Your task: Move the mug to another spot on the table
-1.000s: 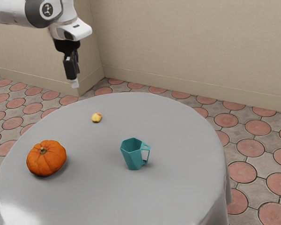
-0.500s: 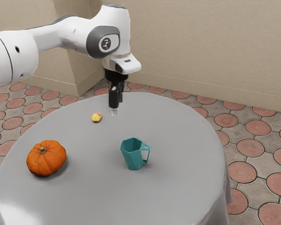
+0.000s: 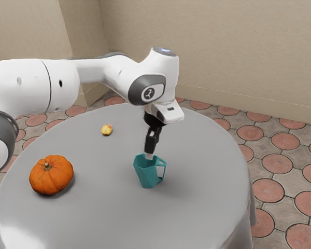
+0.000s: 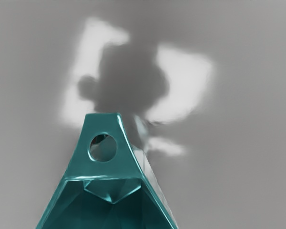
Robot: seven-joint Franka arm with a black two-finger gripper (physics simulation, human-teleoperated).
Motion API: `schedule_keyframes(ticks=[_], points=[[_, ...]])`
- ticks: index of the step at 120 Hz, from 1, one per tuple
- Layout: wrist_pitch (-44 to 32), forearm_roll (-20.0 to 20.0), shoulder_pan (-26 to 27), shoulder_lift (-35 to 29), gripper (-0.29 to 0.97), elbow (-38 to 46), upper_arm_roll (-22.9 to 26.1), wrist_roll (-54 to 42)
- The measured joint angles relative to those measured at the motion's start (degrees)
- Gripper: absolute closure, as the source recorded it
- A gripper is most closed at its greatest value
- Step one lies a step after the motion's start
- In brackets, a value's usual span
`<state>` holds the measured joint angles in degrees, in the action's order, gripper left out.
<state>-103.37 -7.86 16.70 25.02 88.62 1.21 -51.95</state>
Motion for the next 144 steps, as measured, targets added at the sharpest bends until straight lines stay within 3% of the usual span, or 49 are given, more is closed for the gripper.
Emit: schedule_keyframes(ticks=[42, 85, 94, 113, 144], points=[[-7.8, -0.5, 0.4, 7.7, 0.0, -0.5, -0.3, 3.4], [-10.5, -0.5, 0.5, 10.5, 0.01, -0.5, -0.3, 6.6], [-10.7, -0.5, 0.6, 10.7, 0.11, -0.4, -0.4, 7.1], [-10.9, -0.7, 0.7, 10.7, 0.48, -0.2, -0.4, 8.2], [-8.9, -0.9, 0.5, 9.3, 0.58, -0.1, -0.4, 10.2]])
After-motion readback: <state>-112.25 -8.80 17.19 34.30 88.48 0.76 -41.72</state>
